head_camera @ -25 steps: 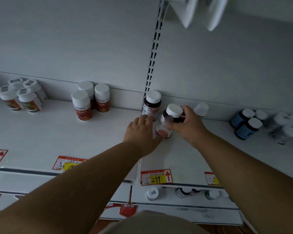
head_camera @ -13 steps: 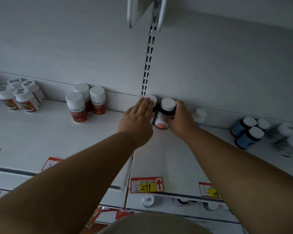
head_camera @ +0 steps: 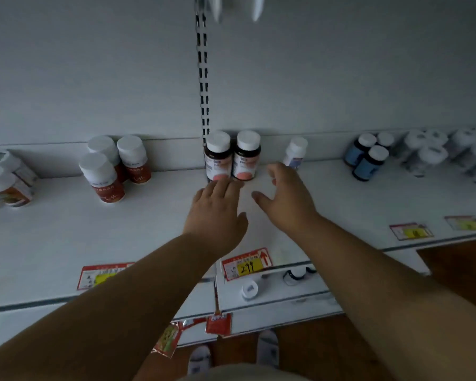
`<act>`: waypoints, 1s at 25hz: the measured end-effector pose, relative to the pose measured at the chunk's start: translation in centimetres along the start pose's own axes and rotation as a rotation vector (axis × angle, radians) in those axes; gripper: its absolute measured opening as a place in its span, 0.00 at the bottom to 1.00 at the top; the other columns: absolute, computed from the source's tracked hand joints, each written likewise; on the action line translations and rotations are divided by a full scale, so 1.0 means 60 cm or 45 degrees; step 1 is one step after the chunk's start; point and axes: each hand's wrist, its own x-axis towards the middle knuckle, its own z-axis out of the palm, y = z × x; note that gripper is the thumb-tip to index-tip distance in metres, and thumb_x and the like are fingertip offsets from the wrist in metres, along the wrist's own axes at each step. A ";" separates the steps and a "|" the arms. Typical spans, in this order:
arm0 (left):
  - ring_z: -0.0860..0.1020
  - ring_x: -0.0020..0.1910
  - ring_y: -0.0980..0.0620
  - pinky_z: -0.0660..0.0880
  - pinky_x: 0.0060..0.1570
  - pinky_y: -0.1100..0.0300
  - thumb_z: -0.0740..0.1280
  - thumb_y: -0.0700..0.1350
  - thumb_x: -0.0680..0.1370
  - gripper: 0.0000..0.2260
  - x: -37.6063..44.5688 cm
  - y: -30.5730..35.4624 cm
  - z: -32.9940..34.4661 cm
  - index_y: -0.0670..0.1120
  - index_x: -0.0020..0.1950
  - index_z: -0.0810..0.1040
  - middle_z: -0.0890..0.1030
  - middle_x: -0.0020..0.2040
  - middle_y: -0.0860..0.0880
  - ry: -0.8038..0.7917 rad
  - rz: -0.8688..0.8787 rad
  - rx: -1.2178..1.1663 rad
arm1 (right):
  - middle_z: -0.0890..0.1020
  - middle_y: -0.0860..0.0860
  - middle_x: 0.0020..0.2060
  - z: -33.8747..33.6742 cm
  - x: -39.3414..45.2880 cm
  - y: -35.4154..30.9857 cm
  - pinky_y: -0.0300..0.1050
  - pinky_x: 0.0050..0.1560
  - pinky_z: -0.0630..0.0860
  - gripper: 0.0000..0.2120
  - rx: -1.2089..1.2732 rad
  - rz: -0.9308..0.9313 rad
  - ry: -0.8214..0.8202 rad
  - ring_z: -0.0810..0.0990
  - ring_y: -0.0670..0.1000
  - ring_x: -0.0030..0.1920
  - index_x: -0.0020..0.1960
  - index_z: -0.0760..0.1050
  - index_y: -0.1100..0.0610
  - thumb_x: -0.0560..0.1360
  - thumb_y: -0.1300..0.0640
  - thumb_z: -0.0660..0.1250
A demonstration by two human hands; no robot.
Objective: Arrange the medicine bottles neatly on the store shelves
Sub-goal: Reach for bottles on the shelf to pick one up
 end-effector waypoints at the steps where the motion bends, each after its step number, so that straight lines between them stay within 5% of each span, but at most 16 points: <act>1: 0.69 0.69 0.44 0.64 0.69 0.48 0.66 0.50 0.75 0.25 -0.029 0.010 0.006 0.46 0.71 0.68 0.72 0.69 0.47 -0.002 0.038 -0.072 | 0.76 0.56 0.61 0.000 -0.031 0.000 0.46 0.57 0.72 0.26 0.022 -0.027 0.041 0.76 0.56 0.61 0.68 0.70 0.58 0.74 0.51 0.73; 5: 0.73 0.61 0.45 0.70 0.62 0.50 0.70 0.46 0.74 0.22 -0.142 0.040 0.021 0.46 0.67 0.72 0.77 0.61 0.47 0.022 0.046 -0.250 | 0.77 0.52 0.56 -0.008 -0.155 -0.003 0.37 0.54 0.69 0.20 0.092 -0.119 0.114 0.75 0.49 0.57 0.64 0.73 0.57 0.74 0.53 0.73; 11: 0.73 0.63 0.45 0.69 0.63 0.51 0.69 0.48 0.75 0.22 -0.267 0.081 0.065 0.46 0.68 0.72 0.76 0.63 0.46 0.050 -0.185 -0.067 | 0.74 0.46 0.55 -0.014 -0.276 0.059 0.27 0.51 0.68 0.16 0.206 -0.187 0.026 0.72 0.42 0.53 0.62 0.73 0.56 0.77 0.55 0.70; 15: 0.72 0.64 0.42 0.69 0.64 0.47 0.67 0.50 0.75 0.23 -0.335 0.105 0.131 0.45 0.69 0.71 0.75 0.65 0.44 -0.118 -0.244 -0.013 | 0.74 0.47 0.57 0.002 -0.350 0.124 0.41 0.53 0.72 0.15 0.162 -0.067 -0.115 0.73 0.46 0.56 0.63 0.72 0.53 0.77 0.53 0.68; 17: 0.74 0.62 0.41 0.71 0.61 0.46 0.64 0.51 0.74 0.23 -0.360 0.103 0.175 0.45 0.68 0.71 0.76 0.63 0.44 -0.199 -0.213 -0.008 | 0.74 0.48 0.56 0.039 -0.382 0.154 0.46 0.54 0.74 0.15 0.172 -0.041 -0.157 0.74 0.48 0.56 0.62 0.73 0.53 0.76 0.54 0.69; 25: 0.72 0.64 0.44 0.70 0.64 0.47 0.67 0.47 0.76 0.23 -0.368 -0.008 0.422 0.46 0.70 0.70 0.74 0.65 0.46 -0.280 -0.266 -0.114 | 0.76 0.50 0.57 0.319 -0.411 0.298 0.29 0.49 0.69 0.17 0.207 0.129 -0.104 0.76 0.46 0.56 0.62 0.73 0.55 0.75 0.53 0.71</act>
